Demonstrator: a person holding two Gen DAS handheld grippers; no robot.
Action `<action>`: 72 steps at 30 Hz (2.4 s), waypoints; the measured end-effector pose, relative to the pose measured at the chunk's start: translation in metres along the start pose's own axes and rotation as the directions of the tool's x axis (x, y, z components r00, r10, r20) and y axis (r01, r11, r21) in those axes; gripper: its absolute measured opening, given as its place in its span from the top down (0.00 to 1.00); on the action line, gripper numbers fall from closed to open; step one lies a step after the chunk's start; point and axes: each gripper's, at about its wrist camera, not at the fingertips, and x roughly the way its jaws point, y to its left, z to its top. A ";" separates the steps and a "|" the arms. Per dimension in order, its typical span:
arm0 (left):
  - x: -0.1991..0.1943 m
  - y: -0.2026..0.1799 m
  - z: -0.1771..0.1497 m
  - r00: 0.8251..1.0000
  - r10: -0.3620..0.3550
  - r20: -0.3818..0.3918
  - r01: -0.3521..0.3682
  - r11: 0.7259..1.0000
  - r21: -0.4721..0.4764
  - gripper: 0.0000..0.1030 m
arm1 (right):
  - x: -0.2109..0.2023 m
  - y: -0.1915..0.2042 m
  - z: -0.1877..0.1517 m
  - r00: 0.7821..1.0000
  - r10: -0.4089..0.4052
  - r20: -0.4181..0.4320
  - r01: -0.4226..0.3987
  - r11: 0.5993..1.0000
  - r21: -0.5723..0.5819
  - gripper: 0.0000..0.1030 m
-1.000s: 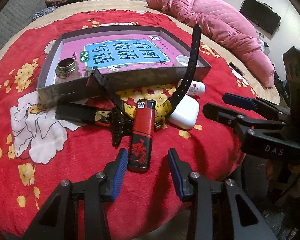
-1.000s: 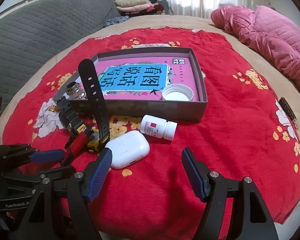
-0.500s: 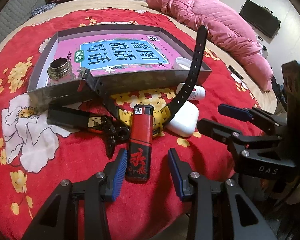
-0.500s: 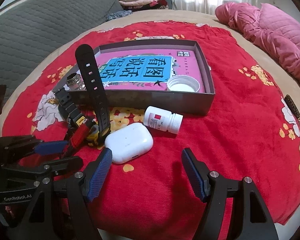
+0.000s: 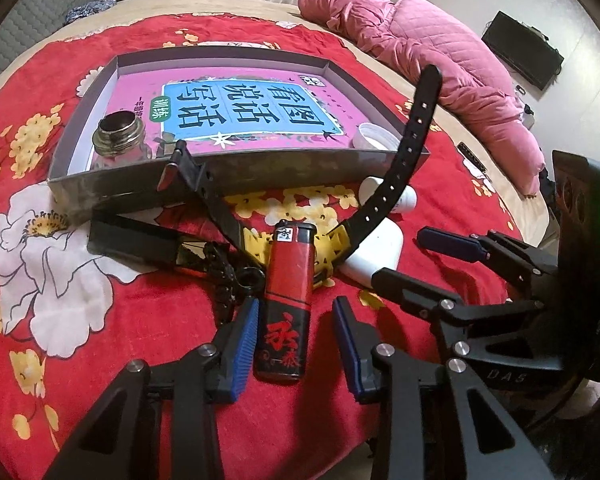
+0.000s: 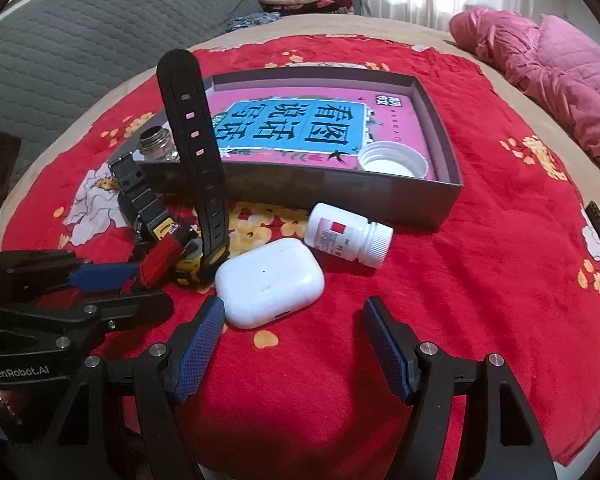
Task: Organize rigid objects
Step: 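Move the open right tool toward the white earbuds case, then close the right tool around the white earbuds case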
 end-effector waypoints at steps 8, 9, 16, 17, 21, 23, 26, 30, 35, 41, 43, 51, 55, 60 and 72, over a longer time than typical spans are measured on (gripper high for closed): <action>0.001 0.006 0.002 1.000 -0.014 0.002 0.014 1.000 -0.024 0.66 | 0.014 0.008 0.002 1.000 0.015 0.002 -0.015 0.998 -0.063 0.29; 0.001 0.006 0.002 1.000 -0.015 0.002 0.015 1.000 -0.025 0.66 | 0.015 0.008 0.002 1.000 0.018 0.002 -0.018 0.998 -0.068 0.29; 0.003 0.008 0.003 1.000 -0.010 0.002 0.010 0.999 -0.031 0.67 | 0.024 0.009 0.003 0.999 0.035 0.014 -0.034 0.994 -0.106 0.29; 0.004 0.008 0.003 1.000 -0.010 0.001 0.010 0.999 -0.032 0.67 | 0.026 0.009 0.003 0.999 0.037 0.015 -0.035 0.993 -0.113 0.29; 0.005 0.008 0.003 1.000 -0.007 0.001 0.007 0.999 -0.035 0.67 | 0.031 0.005 0.006 0.998 0.054 0.017 -0.052 0.993 -0.108 0.29; 0.006 0.008 0.003 1.000 -0.005 0.002 0.005 0.999 -0.035 0.67 | 0.033 0.003 0.008 0.997 0.069 0.022 -0.067 0.993 -0.097 0.29; 0.007 0.007 0.004 1.000 -0.001 0.000 0.001 0.999 -0.035 0.67 | 0.034 0.001 0.009 0.997 0.075 0.028 -0.072 0.992 -0.101 0.29; 0.009 0.007 0.006 1.000 0.001 0.001 -0.001 0.999 -0.044 0.67 | 0.034 0.001 0.010 0.996 0.079 0.037 -0.075 0.991 -0.113 0.32; 0.013 0.006 0.008 1.000 0.007 0.002 -0.007 0.998 -0.056 0.67 | 0.029 0.005 0.006 0.995 0.083 0.046 -0.076 0.988 -0.135 0.38; 0.014 0.007 0.008 1.000 0.008 0.003 -0.008 0.998 -0.062 0.70 | 0.025 0.006 0.005 0.996 0.081 0.049 -0.073 0.987 -0.143 0.38; 0.014 0.007 0.008 1.000 0.009 0.005 -0.009 0.998 -0.059 0.75 | 0.024 0.007 0.004 0.996 0.079 0.048 -0.072 0.987 -0.141 0.38; 0.008 0.009 0.006 1.000 0.005 0.009 -0.004 0.998 -0.060 0.78 | 0.017 0.004 0.002 0.997 0.063 0.047 -0.058 0.992 -0.116 0.38; 0.003 0.007 0.005 1.000 0.001 0.017 0.000 0.999 -0.049 0.78 | 0.013 0.002 0.001 0.997 0.064 0.048 -0.059 0.993 -0.099 0.38; -0.003 0.006 0.003 1.000 -0.002 0.026 0.003 0.999 -0.036 0.78 | 0.009 0.001 -0.001 0.997 0.062 0.051 -0.058 0.994 -0.088 0.38; -0.014 0.004 -0.001 0.999 0.015 0.050 -0.013 0.999 -0.036 0.78 | -0.004 0.003 0.001 0.995 0.065 0.079 -0.059 0.995 -0.079 0.38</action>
